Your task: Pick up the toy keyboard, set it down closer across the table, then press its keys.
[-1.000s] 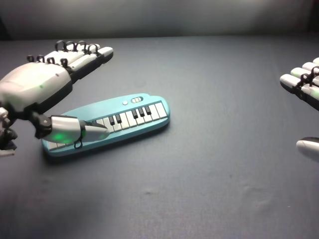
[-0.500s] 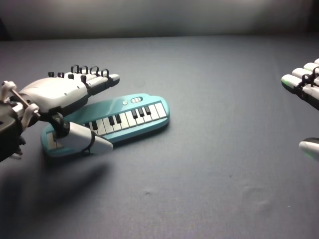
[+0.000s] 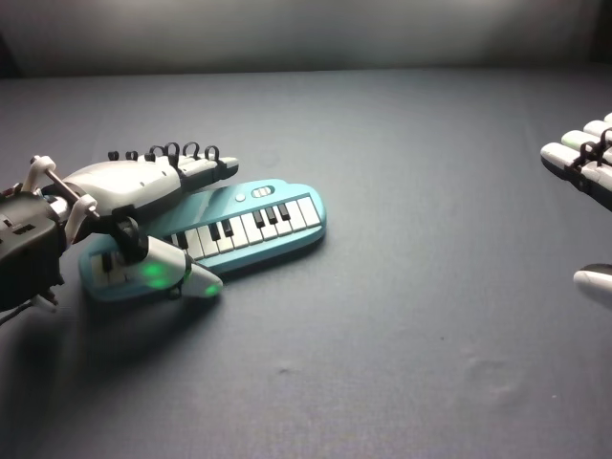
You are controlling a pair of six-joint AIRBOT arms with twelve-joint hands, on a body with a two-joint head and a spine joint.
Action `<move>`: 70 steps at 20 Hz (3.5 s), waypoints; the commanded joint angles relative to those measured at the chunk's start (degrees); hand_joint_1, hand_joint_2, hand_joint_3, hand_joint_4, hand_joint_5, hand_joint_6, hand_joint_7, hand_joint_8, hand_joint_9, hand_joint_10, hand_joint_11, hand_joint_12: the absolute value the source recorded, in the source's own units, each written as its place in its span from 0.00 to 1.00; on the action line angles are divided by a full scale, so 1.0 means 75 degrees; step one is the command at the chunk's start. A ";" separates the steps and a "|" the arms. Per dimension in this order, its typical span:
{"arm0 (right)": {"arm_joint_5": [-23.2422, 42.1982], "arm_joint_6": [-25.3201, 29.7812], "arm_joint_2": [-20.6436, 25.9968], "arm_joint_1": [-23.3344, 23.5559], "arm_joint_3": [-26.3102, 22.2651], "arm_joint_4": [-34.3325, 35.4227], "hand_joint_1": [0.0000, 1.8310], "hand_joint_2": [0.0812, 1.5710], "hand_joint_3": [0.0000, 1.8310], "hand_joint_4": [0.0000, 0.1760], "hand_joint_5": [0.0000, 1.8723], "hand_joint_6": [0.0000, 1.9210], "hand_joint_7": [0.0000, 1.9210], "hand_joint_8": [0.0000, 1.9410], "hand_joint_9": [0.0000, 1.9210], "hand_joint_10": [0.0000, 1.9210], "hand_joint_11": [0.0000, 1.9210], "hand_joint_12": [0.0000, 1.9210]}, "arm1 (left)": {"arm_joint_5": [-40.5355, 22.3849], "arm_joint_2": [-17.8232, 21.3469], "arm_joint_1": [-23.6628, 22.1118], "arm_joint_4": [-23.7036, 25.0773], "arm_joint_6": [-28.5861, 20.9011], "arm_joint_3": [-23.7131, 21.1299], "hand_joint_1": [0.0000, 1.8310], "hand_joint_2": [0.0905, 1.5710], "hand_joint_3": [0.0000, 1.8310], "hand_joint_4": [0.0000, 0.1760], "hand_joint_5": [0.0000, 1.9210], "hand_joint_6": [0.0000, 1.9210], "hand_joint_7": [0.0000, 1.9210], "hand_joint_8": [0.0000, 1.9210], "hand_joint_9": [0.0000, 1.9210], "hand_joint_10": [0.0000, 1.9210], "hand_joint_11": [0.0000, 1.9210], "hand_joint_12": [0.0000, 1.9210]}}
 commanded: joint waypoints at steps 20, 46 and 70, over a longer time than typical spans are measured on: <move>0.1137 0.0214 0.0037 0.0028 0.0032 -0.0028 0.18 0.85 0.00 0.00 0.00 0.00 0.00 0.00 0.00 0.00 0.00 0.00 | -0.1702 0.0403 -0.0502 0.1248 0.0005 -0.0858 0.88 0.71 0.00 0.00 0.14 0.70 0.13 0.67 0.38 0.75 0.32 0.93; 0.2286 0.0976 0.0224 0.0057 -0.0061 -0.0695 0.00 0.84 0.00 0.41 0.00 0.00 0.00 0.00 0.00 0.00 0.00 0.00 | -0.0379 -0.2597 -0.1835 0.4227 -0.2235 0.0558 0.43 0.62 0.00 0.89 0.00 0.00 0.00 0.00 0.00 0.00 0.00 0.03; -0.1989 0.0447 -0.1912 0.1790 0.1421 -0.1379 0.07 0.89 0.00 0.27 0.04 0.01 0.00 0.00 0.00 0.00 0.00 0.00 | -0.5540 0.1776 0.0703 0.0255 -0.0562 -0.2117 0.38 0.78 0.01 0.00 0.04 0.00 0.00 0.00 0.00 0.00 0.00 0.00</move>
